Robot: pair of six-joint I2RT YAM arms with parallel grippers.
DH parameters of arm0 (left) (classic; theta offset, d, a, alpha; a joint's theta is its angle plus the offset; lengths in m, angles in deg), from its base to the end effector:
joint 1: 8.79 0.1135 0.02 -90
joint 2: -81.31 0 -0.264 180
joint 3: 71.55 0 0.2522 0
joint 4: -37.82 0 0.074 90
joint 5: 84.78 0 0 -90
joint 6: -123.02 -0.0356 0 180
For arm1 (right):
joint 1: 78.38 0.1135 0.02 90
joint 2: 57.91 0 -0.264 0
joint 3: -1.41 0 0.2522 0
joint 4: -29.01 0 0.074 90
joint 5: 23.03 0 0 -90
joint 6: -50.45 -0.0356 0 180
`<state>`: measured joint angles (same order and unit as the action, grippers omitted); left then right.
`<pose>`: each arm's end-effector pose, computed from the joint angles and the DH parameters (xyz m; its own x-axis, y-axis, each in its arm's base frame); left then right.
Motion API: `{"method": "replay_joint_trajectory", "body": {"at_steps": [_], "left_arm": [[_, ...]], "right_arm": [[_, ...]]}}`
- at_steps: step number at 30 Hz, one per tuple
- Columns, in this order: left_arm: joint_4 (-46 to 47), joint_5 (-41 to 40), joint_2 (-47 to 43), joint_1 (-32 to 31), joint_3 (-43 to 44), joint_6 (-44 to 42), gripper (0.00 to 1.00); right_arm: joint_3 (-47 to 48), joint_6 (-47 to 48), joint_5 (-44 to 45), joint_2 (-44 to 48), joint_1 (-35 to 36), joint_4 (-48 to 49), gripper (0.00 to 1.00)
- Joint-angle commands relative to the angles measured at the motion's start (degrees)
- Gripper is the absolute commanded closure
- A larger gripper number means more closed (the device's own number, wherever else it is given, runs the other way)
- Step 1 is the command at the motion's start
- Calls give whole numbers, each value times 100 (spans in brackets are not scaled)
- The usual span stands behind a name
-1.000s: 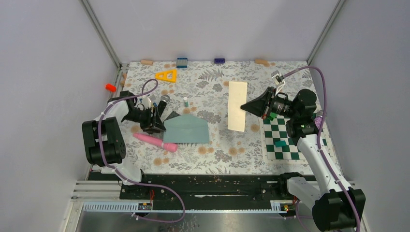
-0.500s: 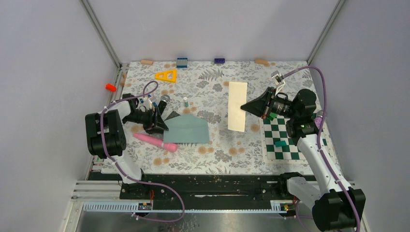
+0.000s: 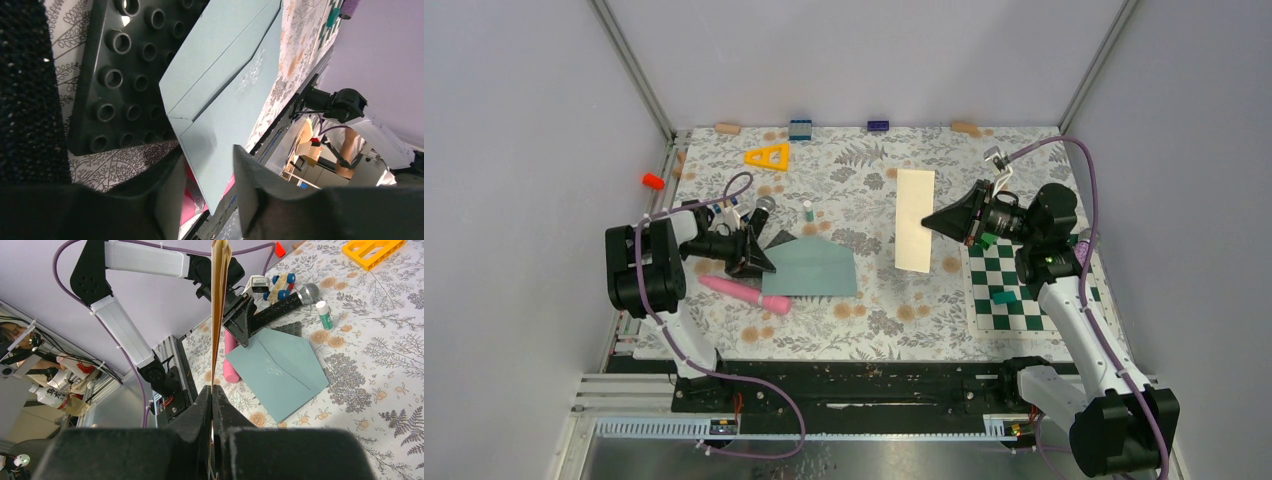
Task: Place the letter into the envelope and seal it
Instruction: Place the letter in the envelope.
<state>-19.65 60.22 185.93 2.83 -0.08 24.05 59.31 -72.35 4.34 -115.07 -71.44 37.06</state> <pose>0.2966 0.0312 0.1366 -0.9868 -0.1116 -0.1170 0.0300 0.5846 -0.8108 0.2129 0.0578 0.3524 -0.3745 0.2053 -0.9042 -0.8612 0.2845 0.4213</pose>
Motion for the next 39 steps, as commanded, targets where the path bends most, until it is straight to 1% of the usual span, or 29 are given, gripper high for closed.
{"method": "replay_joint_trajectory", "body": {"at_steps": [1, 4, 5, 9, 14, 17, 19, 23, 25, 28, 30, 31, 34, 35, 39], "left_arm": [[26, 441, 82, 34, 23, -152, 67], [-74, 599, 102, 40, 62, -270, 95], [-95, 655, 95, 47, 71, -290, 100], [-180, 900, -14, 51, 137, -350, 100], [-245, 1251, -328, 16, 443, -326, 100], [-503, 1306, -584, -127, 801, -485, 100], [-834, 1327, -678, -345, 1163, -713, 100], [-1838, 1277, -550, -881, 2224, -1441, 100], [-2648, 1369, -290, -1188, 2868, -2007, 100], [-4022, 1456, 236, -1711, 3954, -2971, 100], [-4748, 1493, 605, -2037, 4639, -3480, 100], [-4837, 1484, 740, -2194, 4970, -3428, 100], [-4853, 1203, 972, -2730, 5410, -3306, 100], [-4850, 1066, 1045, -2927, 5520, -3273, 100], [-4748, 239, 1308, -3721, 5819, -3083, 100]], "right_arm": [[209, 64, -91, 56, -34, 129, 100], [223, 48, -96, 74, -35, 124, 100], [226, 50, -99, 72, -33, 124, 100], [253, 50, -123, 103, -34, 116, 100], [353, 259, -134, 165, -31, -85, 100], [473, 518, -169, 210, -35, -351, 100], [608, 865, -170, 255, -33, -651, 100], [941, 1555, -262, 364, -35, -1496, 100], [1105, 1907, -303, 458, -31, -1914, 100], [1154, 2212, -360, 693, -33, -2140, 100], [1154, 2356, -388, 840, -27, -2438, 100], [1173, 2504, -392, 903, -27, -2620, 100], [1263, 3165, -299, 1051, -30, -3376, 100], [1314, 3550, -216, 1097, -34, -3709, 100], [1312, 4804, 229, 1108, -33, -4935, 100]]}}
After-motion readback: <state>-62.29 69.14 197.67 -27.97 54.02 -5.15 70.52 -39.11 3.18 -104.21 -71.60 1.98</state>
